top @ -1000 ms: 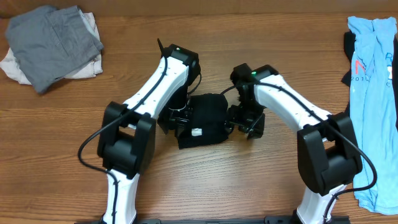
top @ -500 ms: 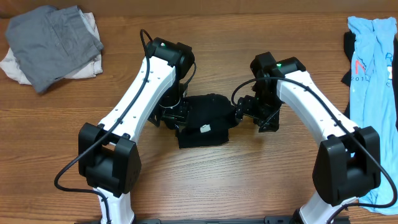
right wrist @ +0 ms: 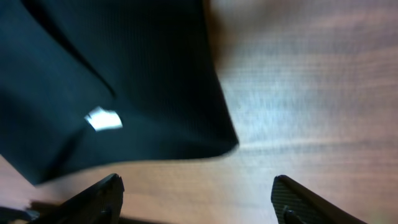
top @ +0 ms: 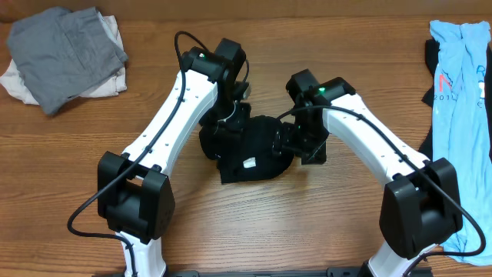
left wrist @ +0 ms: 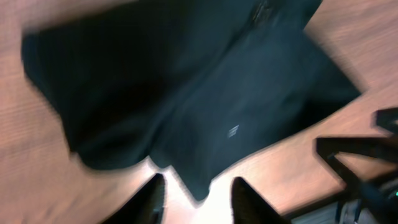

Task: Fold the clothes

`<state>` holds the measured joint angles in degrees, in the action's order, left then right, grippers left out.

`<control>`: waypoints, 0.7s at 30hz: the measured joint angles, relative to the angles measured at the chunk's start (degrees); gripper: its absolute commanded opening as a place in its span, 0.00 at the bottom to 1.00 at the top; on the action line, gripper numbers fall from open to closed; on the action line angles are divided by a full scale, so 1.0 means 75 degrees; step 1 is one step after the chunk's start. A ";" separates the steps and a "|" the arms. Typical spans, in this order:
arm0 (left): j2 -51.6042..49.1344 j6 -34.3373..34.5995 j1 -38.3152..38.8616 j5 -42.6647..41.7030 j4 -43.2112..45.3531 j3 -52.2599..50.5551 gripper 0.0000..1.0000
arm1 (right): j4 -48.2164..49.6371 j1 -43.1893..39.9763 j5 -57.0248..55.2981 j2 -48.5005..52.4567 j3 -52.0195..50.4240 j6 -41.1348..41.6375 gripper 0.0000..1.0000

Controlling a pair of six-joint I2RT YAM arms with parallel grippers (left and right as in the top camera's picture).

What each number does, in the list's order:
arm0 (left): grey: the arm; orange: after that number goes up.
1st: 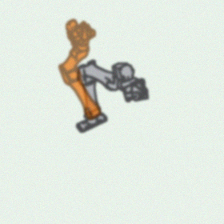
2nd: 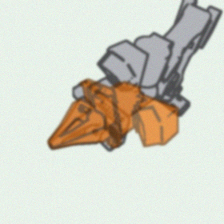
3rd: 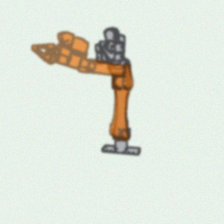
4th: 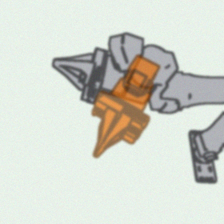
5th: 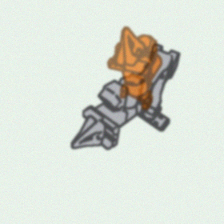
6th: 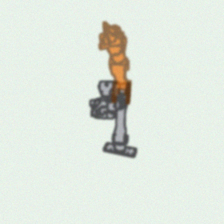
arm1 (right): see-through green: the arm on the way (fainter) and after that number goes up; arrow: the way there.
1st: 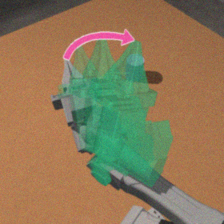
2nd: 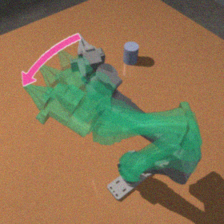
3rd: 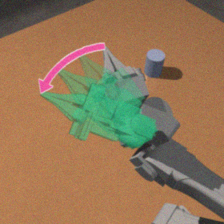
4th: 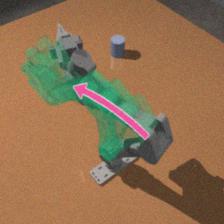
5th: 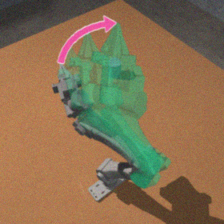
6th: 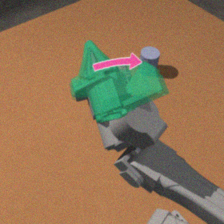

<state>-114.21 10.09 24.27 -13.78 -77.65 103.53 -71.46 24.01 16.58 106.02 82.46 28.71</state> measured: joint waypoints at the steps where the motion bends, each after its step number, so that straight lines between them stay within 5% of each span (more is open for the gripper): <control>1: 0.0000 -0.0009 0.0000 -0.0032 0.0166 0.0000 0.21 | 0.0146 -0.0117 -0.0020 0.0000 0.0000 0.0020 0.72; 5: -0.0017 0.0096 0.0015 -0.0119 0.0781 0.0000 0.07 | 0.0335 -0.0647 0.0000 0.0000 0.0000 0.0119 0.55; 8: -0.0175 0.0198 0.0015 -0.0198 0.0866 0.0000 0.04 | 0.0335 -0.1247 0.0067 0.0000 0.0000 0.0064 0.29; 21: -0.2046 0.0207 0.0015 -0.0702 -0.0291 -0.0006 0.04 | 0.0857 -0.1938 0.0997 0.0000 0.0006 -0.0871 0.26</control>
<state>-129.56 11.64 24.38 -19.05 -79.83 103.48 -65.04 9.47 24.05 106.02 82.50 22.17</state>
